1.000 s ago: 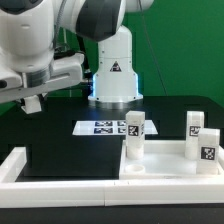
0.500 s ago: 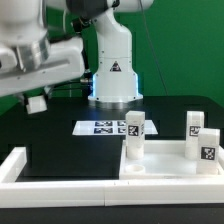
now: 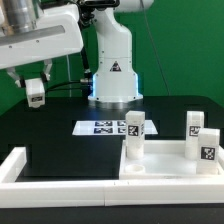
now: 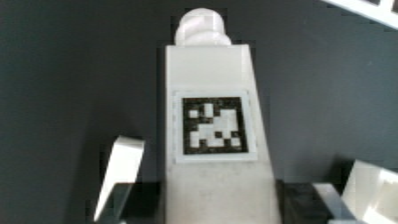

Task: Assemble square table

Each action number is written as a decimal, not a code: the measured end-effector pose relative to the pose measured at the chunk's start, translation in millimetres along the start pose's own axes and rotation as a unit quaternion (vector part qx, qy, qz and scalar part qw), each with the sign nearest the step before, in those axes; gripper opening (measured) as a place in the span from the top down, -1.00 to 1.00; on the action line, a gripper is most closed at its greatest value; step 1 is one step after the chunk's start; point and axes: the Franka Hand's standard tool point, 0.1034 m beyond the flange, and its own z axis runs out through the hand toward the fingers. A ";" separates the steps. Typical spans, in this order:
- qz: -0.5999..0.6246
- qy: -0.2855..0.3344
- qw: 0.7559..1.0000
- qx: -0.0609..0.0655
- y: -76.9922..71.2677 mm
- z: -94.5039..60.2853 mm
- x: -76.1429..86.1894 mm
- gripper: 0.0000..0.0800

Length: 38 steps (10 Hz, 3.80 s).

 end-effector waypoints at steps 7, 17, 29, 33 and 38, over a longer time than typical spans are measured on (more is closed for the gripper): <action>0.073 0.213 0.973 -0.043 -42.9 -38.4 66.9 0.27; 0.140 0.359 0.919 -0.086 -122.7 -42.2 127.5 0.27; 0.231 0.394 0.887 -0.065 -150.8 -26.9 166.4 0.27; 0.238 0.414 0.873 -0.096 -136.4 -21.6 161.3 0.27; 0.239 0.423 0.866 -0.119 -121.8 -8.2 159.1 0.27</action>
Offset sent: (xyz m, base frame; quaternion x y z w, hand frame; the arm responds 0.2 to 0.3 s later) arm 0.0770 0.0768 0.0377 0.0051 0.2107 0.1187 0.9703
